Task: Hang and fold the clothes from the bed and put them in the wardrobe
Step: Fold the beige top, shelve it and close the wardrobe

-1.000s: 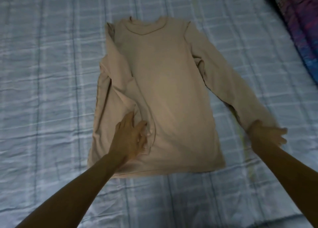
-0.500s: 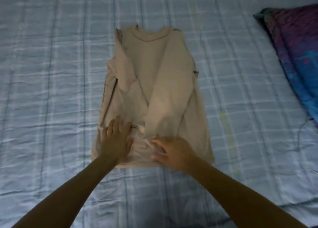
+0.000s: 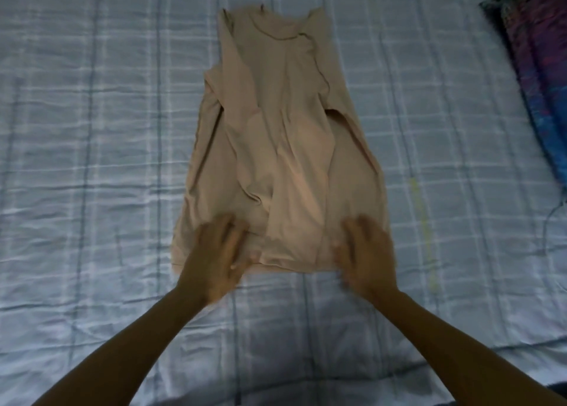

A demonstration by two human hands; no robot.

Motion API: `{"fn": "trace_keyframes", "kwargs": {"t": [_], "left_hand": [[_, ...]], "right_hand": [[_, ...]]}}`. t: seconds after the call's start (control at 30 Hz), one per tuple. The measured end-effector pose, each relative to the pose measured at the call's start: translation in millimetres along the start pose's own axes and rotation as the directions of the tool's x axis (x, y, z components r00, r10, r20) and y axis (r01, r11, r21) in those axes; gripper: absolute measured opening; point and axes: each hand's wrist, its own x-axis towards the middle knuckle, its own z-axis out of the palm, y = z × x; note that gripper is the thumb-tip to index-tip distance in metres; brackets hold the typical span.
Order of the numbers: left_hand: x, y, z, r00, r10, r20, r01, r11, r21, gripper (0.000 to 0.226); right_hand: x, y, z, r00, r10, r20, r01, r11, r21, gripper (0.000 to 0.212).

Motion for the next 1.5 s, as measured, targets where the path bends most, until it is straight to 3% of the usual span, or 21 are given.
{"fn": "trace_keyframes", "kwargs": {"t": [0.07, 0.13, 0.2, 0.27, 0.33, 0.4, 0.47, 0.53, 0.6, 0.7, 0.77, 0.8, 0.87, 0.93, 0.97, 1.07, 1.13, 1.2, 1.3, 1.43, 1.5], "left_hand": [[8, -7, -9, 0.916, -0.383, -0.122, 0.375, 0.923, -0.086, 0.054], [16, -20, -16, 0.782, -0.619, -0.069, 0.602, 0.78, -0.168, 0.064], [23, -30, -22, 0.778, -0.627, 0.023, 0.619, 0.761, -0.191, 0.063], [27, -34, -25, 0.773, -0.628, 0.082, 0.625, 0.736, -0.26, 0.045], [28, -32, -27, 0.764, -0.64, 0.086, 0.635, 0.719, -0.284, 0.032], [23, -29, -25, 0.769, -0.636, 0.064, 0.627, 0.731, -0.27, 0.028], [15, -28, -23, 0.77, -0.636, 0.046, 0.622, 0.732, -0.278, 0.022], [9, -32, -24, 0.775, -0.631, 0.047, 0.61, 0.726, -0.316, 0.015], [4, -36, -30, 0.803, -0.596, 0.028, 0.564, 0.744, -0.357, 0.013], [5, -30, -45, 0.849, -0.523, -0.075, 0.454, 0.794, -0.404, 0.017], [15, -11, -52, 0.88, -0.451, -0.15, 0.355, 0.834, -0.423, 0.023], [22, 3, -52, 0.914, -0.369, -0.168, 0.272, 0.865, -0.422, 0.026], [37, 31, -45, 0.992, -0.024, -0.124, -0.018, 0.945, -0.325, 0.035], [47, 53, -28, 0.953, 0.299, 0.053, -0.281, 0.935, -0.218, 0.04], [50, 59, -24, 0.925, 0.348, 0.149, -0.312, 0.924, -0.22, 0.044], [45, 54, -14, 0.924, 0.362, 0.123, -0.315, 0.904, -0.289, 0.057], [30, 39, -5, 0.905, 0.418, 0.077, -0.403, 0.901, -0.161, 0.067], [17, 24, 3, 0.899, 0.421, 0.12, -0.425, 0.905, 0.005, 0.072], [8, 12, 12, 0.916, 0.366, 0.162, -0.38, 0.923, 0.059, 0.068], [13, 18, 16, 0.942, 0.328, 0.067, -0.334, 0.935, 0.117, 0.057], [18, 27, 19, 0.947, 0.32, -0.013, -0.315, 0.938, 0.146, 0.044]], "right_hand": [[11, 2, -3, 0.912, 0.399, -0.091, -0.385, 0.912, 0.141, 0.06], [24, 4, -9, 0.765, 0.644, 0.017, -0.636, 0.751, 0.176, 0.064], [33, 4, -16, 0.722, 0.688, 0.076, -0.686, 0.695, 0.216, 0.045], [41, -9, -27, 0.715, 0.698, -0.033, -0.617, 0.653, 0.44, 0.019], [39, -37, -42, 0.741, 0.625, -0.245, -0.431, 0.723, 0.54, 0.022], [26, -72, -44, 0.883, 0.346, -0.316, -0.222, 0.903, 0.368, 0.034], [9, -102, -33, 0.998, -0.042, -0.046, 0.05, 0.977, 0.207, 0.044], [-1, -117, -14, 0.914, -0.251, 0.318, 0.229, 0.968, 0.105, 0.037], [-5, -120, -3, 0.896, -0.246, 0.37, 0.213, 0.969, 0.127, 0.032], [-5, -110, 2, 0.98, -0.192, 0.043, 0.182, 0.967, 0.176, 0.022], [-1, -99, 7, 0.981, -0.193, -0.011, 0.193, 0.976, 0.1, 0.025], [0, -94, 11, 0.978, -0.206, 0.029, 0.203, 0.977, 0.069, 0.031], [1, -85, 19, 0.959, -0.268, 0.093, 0.263, 0.963, 0.061, 0.038], [0, -77, 21, 0.946, -0.306, 0.108, 0.293, 0.948, 0.124, 0.034], [0, -74, 19, 0.945, -0.311, 0.101, 0.29, 0.94, 0.178, 0.031], [-2, -63, 12, 0.959, -0.276, 0.069, 0.244, 0.924, 0.295, 0.031], [-7, -57, 12, 0.958, -0.281, 0.062, 0.259, 0.935, 0.242, 0.036], [-13, -58, 14, 0.928, -0.347, 0.139, 0.323, 0.931, 0.169, 0.058], [-13, -69, 17, 0.874, -0.43, 0.226, 0.433, 0.9, 0.037, 0.085], [2, -81, 20, 0.875, -0.428, 0.225, 0.451, 0.89, -0.064, 0.085], [7, -83, 23, 0.877, -0.446, 0.178, 0.468, 0.877, -0.107, 0.073]]}}
